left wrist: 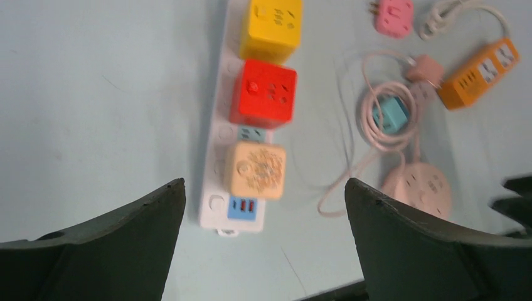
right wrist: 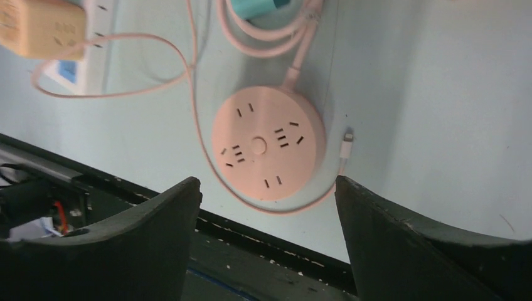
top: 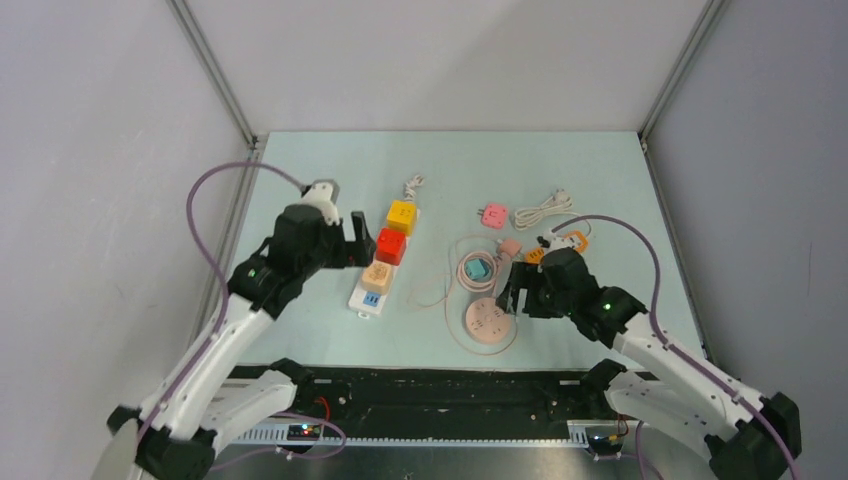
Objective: Insert the plug
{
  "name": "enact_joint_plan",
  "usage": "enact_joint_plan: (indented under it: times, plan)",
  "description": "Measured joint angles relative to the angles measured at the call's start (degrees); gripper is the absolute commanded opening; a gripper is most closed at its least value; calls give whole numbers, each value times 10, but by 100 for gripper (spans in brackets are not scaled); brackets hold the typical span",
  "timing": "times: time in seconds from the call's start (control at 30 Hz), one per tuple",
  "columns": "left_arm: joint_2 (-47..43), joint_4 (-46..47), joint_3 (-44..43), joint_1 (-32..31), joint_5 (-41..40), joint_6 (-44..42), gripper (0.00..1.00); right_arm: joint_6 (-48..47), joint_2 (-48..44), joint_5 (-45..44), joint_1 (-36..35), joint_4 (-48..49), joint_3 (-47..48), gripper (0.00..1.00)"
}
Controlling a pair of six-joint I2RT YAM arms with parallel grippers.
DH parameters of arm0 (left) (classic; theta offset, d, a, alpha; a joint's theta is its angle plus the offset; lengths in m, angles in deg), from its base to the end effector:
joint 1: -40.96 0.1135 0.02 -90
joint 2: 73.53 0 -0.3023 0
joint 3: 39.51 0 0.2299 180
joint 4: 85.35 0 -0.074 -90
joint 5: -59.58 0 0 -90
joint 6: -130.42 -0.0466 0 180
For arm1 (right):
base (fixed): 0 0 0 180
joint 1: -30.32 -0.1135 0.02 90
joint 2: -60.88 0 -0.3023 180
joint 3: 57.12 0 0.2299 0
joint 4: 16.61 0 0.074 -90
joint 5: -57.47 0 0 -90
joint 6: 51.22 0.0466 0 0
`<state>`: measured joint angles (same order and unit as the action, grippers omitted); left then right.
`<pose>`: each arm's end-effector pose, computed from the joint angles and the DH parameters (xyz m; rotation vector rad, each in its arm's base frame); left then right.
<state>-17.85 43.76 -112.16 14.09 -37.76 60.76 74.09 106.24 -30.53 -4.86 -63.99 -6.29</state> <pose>0.1536 -0.0712 0.3632 0.0497 2.1761 -0.3361 0.1022 0.0740 0.2700 -0.0159 2.3958 0.6510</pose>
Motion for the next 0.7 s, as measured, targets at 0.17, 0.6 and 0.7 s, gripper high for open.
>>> enact_joint_plan:
  times: [0.17, 0.6, 0.7]
  plan:
    - [-136, -10, 85, 0, 97, 13, 98, 25, 58, -79, -78, -23, 5, 89]
    - [-231, -6, 117, -7, 562, -71, 93, 69, 71, -101, -115, -53, 6, 85]
    - [-231, -5, 115, -12, 639, -110, 93, 71, 77, -87, -105, -41, 6, 83]
